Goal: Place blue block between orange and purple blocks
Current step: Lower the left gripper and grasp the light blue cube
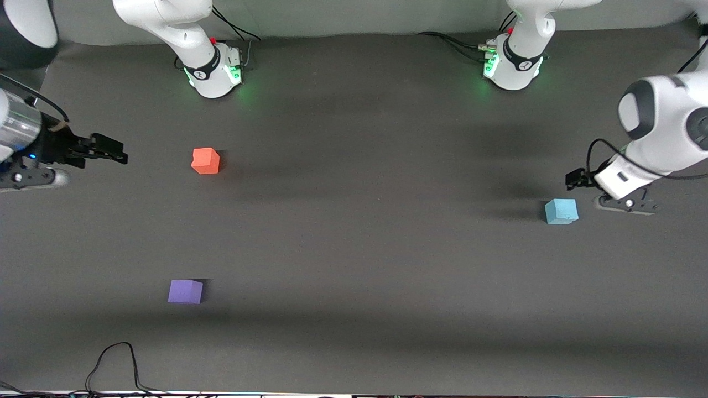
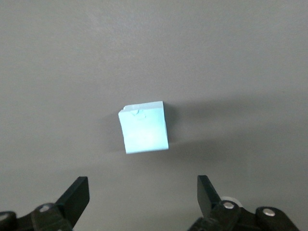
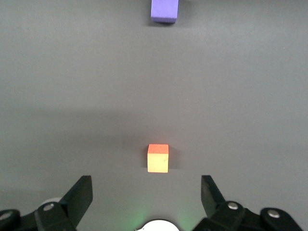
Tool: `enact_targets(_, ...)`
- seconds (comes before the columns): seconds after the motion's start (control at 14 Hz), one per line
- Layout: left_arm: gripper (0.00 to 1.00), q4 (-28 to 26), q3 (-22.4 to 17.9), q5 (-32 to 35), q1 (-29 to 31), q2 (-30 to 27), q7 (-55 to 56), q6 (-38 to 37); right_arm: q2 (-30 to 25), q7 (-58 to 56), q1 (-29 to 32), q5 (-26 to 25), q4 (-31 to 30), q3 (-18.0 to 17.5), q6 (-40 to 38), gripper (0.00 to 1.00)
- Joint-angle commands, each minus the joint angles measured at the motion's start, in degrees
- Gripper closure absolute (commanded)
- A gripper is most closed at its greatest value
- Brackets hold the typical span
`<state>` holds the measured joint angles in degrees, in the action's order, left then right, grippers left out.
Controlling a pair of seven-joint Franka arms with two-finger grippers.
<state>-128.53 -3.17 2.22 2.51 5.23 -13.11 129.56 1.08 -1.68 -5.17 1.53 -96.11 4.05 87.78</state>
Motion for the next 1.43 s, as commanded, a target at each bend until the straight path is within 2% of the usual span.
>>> enact_targets(0.0, 0.0, -3.0, -0.1, 0.9, 0.0, 2.8, -0.7, 7.8, 3.3, 0.2, -2.0, -1.3, -0.2, 0.3, 1.6, 0.0)
enact_targets(0.07, 0.0, -4.2, -0.3, 0.9, 0.0, 4.9, -0.8, 12.2, 5.2, 0.2, -2.6, -1.0, -0.3, 0.3, 2.1, 0.0)
enact_targets(0.21, 0.0, -4.2, -0.2, 1.0, 1.1, 7.1, -0.9, 15.4, 8.7, 0.1, -3.6, -1.0, -0.3, 0.3, 2.5, 0.0)
enact_targets(0.71, 0.0, -4.2, -0.2, 1.0, 1.2, 14.0, -1.6, 25.7, 9.5, 0.3, -4.5, -1.0, -1.1, 0.4, 1.2, 0.0)
enact_targets(0.93, 0.0, -3.8, -0.1, 1.0, 1.2, 15.2, -1.5, 25.9, 10.3, -0.6, -2.9, -1.1, -0.2, 0.9, 1.1, 0.0)
enact_targets(1.0, 0.07, -3.7, -0.1, 0.9, 1.1, 15.2, -1.0, 25.8, 10.5, -0.6, -2.2, -1.1, 0.0, 0.9, 1.2, 0.0)
enact_targets(1.07, 0.21, -3.5, -0.1, 0.8, 1.1, 15.3, -0.9, 25.8, 10.5, -0.7, -2.0, -1.1, 0.1, 0.9, 1.2, 0.0)
enact_targets(1.14, 0.39, -3.5, -0.1, 0.5, 1.2, 15.3, -0.9, 25.7, 10.7, -1.5, -1.6, -1.1, 0.1, 0.9, 1.2, 0.0)
enact_targets(1.21, 0.51, -3.5, -0.1, 0.3, 1.2, 15.3, -0.7, 25.7, 11.3, -1.8, -1.5, -1.1, 0.2, 0.9, 1.2, 0.0)
enact_targets(1.29, 0.55, -3.5, -0.1, 0.2, 1.2, 15.3, -0.6, 25.7, 11.4, -1.8, -1.6, -1.1, 0.4, 0.9, 1.2, 0.0)
enact_targets(1.36, 0.55, -3.4, -0.1, 0.2, 1.2, 15.3, -0.5, 25.5, 11.5, -1.8, -1.6, -1.1, 0.4, 0.9, 1.2, 0.0)
